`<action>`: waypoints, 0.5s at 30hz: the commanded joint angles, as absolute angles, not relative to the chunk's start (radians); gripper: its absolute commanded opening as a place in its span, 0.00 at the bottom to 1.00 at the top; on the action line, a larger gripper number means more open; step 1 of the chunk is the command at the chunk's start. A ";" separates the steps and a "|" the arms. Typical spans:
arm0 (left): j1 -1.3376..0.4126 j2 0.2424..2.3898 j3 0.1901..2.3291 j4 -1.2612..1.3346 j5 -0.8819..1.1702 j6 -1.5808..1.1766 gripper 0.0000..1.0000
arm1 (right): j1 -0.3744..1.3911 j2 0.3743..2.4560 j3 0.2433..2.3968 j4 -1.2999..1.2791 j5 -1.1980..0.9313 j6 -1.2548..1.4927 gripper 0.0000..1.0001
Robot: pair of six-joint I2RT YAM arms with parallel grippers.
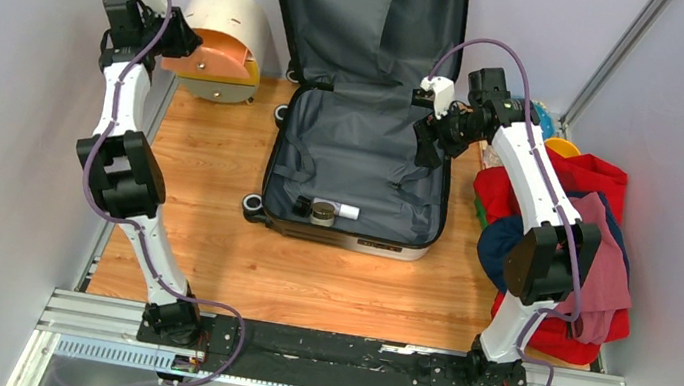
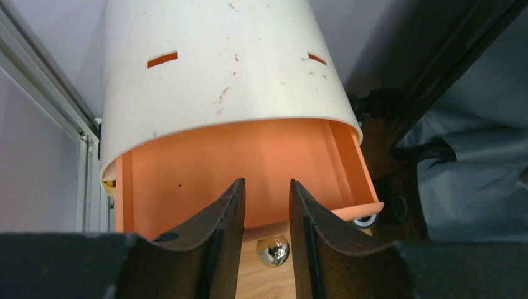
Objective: Open, take out, and arrange the luggage
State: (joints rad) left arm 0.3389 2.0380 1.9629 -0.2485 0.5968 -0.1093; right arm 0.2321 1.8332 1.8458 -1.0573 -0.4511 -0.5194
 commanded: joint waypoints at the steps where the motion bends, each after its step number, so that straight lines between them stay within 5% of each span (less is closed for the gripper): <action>1: 0.331 1.979 1.963 -0.337 0.594 -0.112 0.40 | 0.229 1.828 1.879 -1.045 -0.491 -0.500 0.80; 15: 0.336 1.885 1.953 -0.439 0.672 -0.055 0.53 | 0.232 1.847 1.901 -1.057 -0.554 -0.502 0.80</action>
State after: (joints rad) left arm 0.3290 1.9999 1.9823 -0.4309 0.6136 -0.0429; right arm 0.2321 1.8336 1.8488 -1.0580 -0.4961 -0.5194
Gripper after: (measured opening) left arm 0.503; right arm 0.803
